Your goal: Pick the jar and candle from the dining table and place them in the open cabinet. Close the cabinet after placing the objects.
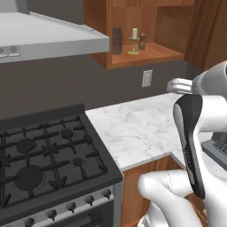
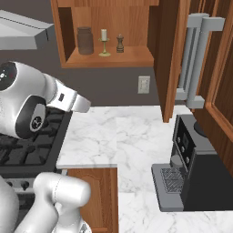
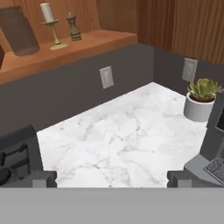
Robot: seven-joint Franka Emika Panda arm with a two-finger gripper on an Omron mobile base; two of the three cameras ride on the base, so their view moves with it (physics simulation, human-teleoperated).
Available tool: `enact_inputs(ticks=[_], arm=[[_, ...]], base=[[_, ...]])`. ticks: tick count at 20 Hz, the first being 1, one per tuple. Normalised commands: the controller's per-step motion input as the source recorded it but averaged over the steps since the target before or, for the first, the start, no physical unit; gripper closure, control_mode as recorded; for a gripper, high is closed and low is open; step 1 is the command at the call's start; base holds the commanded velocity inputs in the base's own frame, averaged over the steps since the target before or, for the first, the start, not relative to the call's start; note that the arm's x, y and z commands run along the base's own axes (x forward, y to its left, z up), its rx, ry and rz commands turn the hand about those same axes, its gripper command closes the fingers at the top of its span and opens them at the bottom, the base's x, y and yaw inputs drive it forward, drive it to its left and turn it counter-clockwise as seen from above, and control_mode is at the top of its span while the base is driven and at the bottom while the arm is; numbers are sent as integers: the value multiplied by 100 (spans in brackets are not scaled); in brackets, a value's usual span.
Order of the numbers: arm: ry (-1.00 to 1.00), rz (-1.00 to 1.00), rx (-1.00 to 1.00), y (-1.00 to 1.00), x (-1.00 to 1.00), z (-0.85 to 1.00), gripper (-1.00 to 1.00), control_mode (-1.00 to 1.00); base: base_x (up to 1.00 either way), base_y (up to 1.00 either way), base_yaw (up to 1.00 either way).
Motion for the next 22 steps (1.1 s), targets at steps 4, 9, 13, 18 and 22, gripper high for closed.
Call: enact_inputs(ticks=[4, 9, 13, 18, 22], arm=[[-5, -7, 22, -6, -80, -32, -100, -100], [-1, -7, 16, -2, -68, -23, -100, -100], [7, -1, 2, 0, -32, -29, -100, -100], [5, -7, 18, 0, -27, -27, -100, -100], [0, -7, 34, -6, -45, -13, -100, -100]], base=[[0, 0, 0], [0, 0, 0], [0, 0, 0], [0, 0, 0], [0, 0, 0]])
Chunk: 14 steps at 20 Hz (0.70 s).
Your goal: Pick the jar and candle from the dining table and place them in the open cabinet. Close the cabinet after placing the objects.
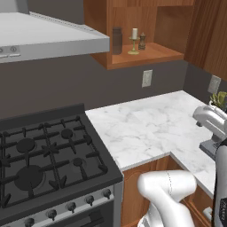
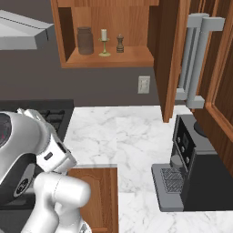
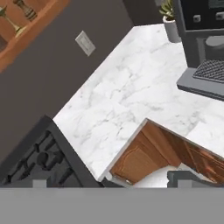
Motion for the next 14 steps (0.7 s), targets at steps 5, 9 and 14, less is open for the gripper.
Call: enact_inputs(ticks=[5, 9, 14], arm=[[-4, -3, 38, -12, -48, -17, -100, -100], [-10, -5, 33, -1, -39, -17, -100, -100], [-16, -1, 26, -1, -30, -17, -100, -100]], base=[[0, 0, 0], [0, 0, 0], [0, 0, 0]])
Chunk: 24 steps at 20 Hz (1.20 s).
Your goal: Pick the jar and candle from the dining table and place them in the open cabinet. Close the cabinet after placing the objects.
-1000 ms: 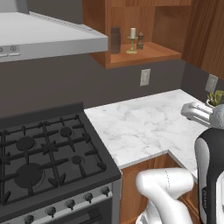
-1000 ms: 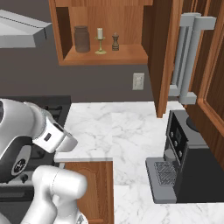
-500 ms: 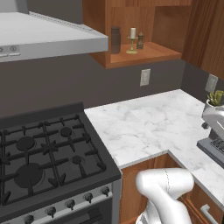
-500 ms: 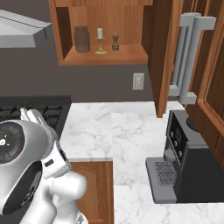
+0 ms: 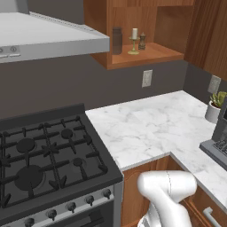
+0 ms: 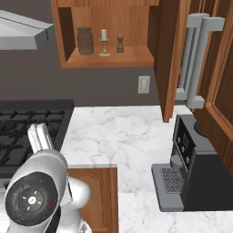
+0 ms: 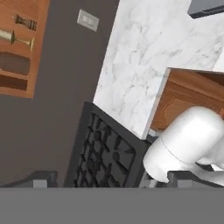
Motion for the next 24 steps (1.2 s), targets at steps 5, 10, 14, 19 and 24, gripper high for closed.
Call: enact_inputs(ticks=[5, 10, 14, 19, 24], arm=[[-29, 0, 18, 0, -13, -11, -100, -100], [-40, -1, 14, -3, 0, -12, -100, -100], [-38, 0, 14, -17, 0, -19, -100, -100], [-28, 0, 8, -11, 0, -24, -100, -100], [-16, -1, 8, -19, -2, -11, -100, -100]], base=[[0, 0, 0], [0, 0, 0], [0, 0, 0], [0, 0, 0], [0, 0, 0]])
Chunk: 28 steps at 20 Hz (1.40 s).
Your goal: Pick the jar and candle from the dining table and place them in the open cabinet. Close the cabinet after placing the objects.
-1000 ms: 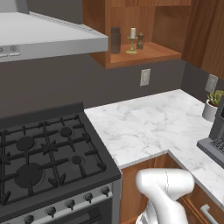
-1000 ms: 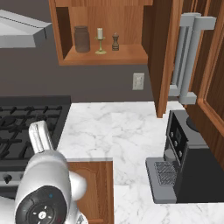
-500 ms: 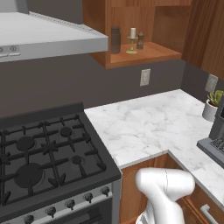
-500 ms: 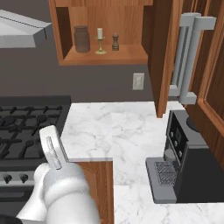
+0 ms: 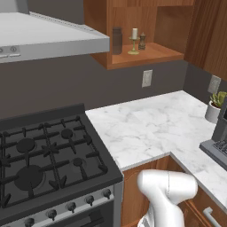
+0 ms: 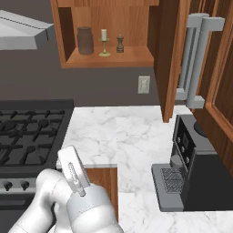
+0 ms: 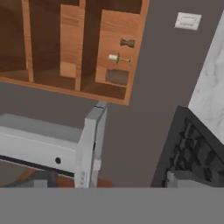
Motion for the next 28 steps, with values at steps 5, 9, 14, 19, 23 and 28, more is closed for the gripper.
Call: enact_inputs(ticks=[5, 9, 14, 19, 23, 28], arm=[[-1, -15, 8, -7, -1, -1, -100, -100], [0, -20, 11, 0, 0, 0, -100, -100], [0, -20, 14, -9, 0, 0, -100, -100], [0, -6, 24, -33, 0, -1, -100, -100], [-4, -1, 24, -34, 0, -2, -100, -100], [-9, -1, 17, -26, 0, 0, -100, -100]], base=[[0, 0, 0], [0, 0, 0], [0, 0, 0], [0, 0, 0], [0, 0, 0], [0, 0, 0]])
